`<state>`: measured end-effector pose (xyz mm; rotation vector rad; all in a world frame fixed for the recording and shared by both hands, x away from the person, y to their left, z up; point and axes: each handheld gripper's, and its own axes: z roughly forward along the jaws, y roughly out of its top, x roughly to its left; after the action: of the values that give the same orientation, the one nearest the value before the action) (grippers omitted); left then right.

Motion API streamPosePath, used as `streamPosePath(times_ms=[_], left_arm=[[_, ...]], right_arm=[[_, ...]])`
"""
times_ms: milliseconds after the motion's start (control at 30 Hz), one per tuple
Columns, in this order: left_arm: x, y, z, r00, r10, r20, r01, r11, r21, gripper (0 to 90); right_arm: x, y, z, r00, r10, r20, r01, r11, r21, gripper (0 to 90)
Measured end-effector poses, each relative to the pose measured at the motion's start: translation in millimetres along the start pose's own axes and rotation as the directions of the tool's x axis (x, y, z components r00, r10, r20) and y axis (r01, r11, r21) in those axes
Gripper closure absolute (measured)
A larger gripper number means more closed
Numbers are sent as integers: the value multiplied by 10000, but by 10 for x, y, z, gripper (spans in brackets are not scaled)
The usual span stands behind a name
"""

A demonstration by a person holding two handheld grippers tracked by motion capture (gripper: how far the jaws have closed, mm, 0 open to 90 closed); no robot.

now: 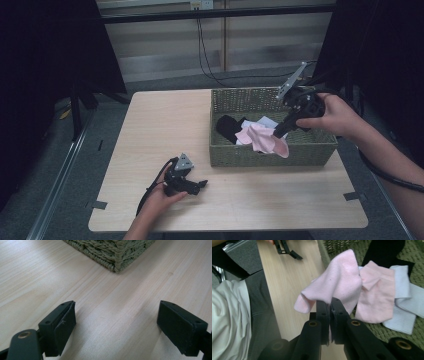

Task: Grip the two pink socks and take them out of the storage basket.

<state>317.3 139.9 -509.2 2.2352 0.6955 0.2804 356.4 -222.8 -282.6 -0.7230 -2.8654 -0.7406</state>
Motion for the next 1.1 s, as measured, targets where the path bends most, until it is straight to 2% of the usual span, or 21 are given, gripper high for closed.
streamPosePath(times_ms=[333, 533, 767, 1100], left_arm=[[-4, -1, 1, 10000, -58, 51, 58, 10000, 5, 151], [2, 0, -3, 10000, 35, 56, -35, 10000, 70, 151], [1, -1, -1, 10000, 12, 92, -12, 10000, 67, 151], [-1, -1, -1, 9999, -13, 100, 13, 10000, 52, 151]], right_arm=[[145, -51, 235, 9983, -387, -438, 391, 9992, 75, 860], [179, -83, 400, 9968, -496, -625, 502, 9987, 72, 856], [218, -114, 595, 9951, -692, -709, 717, 9969, 338, 854], [195, -202, 827, 9953, -546, -794, 588, 9969, 516, 840]])
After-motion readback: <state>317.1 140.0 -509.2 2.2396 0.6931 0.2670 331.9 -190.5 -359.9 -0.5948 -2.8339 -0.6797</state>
